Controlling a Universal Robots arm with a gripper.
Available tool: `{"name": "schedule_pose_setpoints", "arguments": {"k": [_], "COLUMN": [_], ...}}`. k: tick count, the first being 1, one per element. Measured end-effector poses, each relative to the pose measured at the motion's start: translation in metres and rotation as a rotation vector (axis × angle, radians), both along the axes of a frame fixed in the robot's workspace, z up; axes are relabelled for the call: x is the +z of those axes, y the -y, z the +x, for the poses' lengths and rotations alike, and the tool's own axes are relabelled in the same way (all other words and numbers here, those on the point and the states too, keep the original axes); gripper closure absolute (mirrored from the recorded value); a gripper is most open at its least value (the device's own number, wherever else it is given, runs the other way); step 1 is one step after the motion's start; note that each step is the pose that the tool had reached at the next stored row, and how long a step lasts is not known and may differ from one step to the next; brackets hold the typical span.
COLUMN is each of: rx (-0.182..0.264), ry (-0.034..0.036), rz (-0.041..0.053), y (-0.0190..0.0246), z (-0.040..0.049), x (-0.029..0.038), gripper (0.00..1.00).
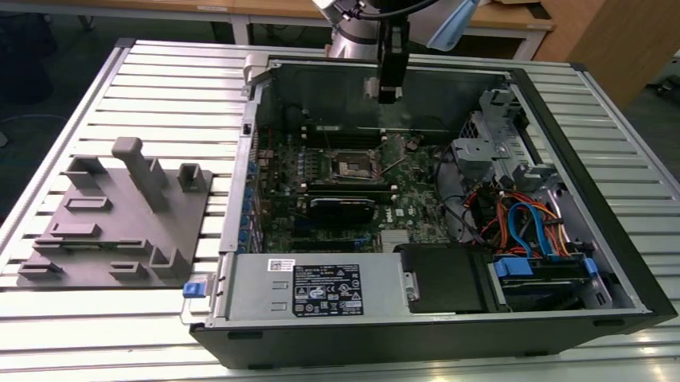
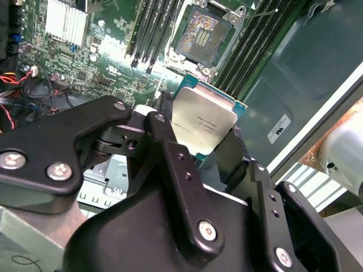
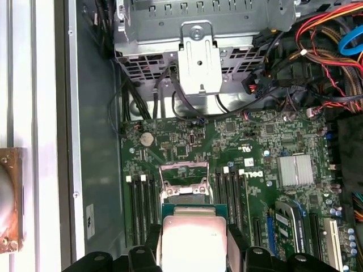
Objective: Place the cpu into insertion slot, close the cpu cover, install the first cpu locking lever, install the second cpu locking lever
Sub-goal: 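Place the cpu into insertion slot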
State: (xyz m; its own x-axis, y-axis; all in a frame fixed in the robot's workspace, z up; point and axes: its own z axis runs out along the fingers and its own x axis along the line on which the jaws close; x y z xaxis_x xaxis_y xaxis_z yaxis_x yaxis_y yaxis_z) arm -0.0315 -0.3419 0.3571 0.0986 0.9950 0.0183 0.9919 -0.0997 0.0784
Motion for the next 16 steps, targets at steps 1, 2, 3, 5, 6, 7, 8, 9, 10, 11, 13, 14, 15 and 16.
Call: {"name": "schedule_pose_setpoints", "arguments": {"k": [1,2,3,5,6,7,8,9,10,11,13,14,15,16], "rx": [0.007,0.019,0.034,0.054,0.056,0.056,0.056,0.056,0.056,0.056,0.056,0.056,0.056,0.056], "ry": [0.0,-0.0001,-0.0002,-0.0002,-0.0002,-0.0002,-0.0002,-0.0001,-0.0001,-0.0001,-0.0001,-0.0001,-0.0002,-0.0001], "rz": [0.0003,0.0003,0.0001,-0.0001,0.0,0.0001,0.0001,0.0002,0.0002,0.0002,0.0002,0.0003,0.0001,0.0002], "y": [0.0,0.0,0.0,0.0,0.0,0.0,0.0,0.0,0.0,0.0,0.0,0.0,0.0,0.0], "z": [0.0,0.0001,0.0,0.0001,0.0001,0.0001,0.0001,0.0001,0.0001,0.0001,0.0001,0.0001,0.0001,0.0001], "x": [-0.0003,-0.0007,-0.0009,-0.0012,-0.0012,-0.0012,-0.0012,-0.0013,-0.0013,-0.0013,-0.0013,-0.0013,-0.0012,-0.0013], "gripper": [0.46,0.46,0.46,0.46,0.46,0.46,0.46,0.46,0.46,0.46,0.46,0.46,0.46,0.46]}}
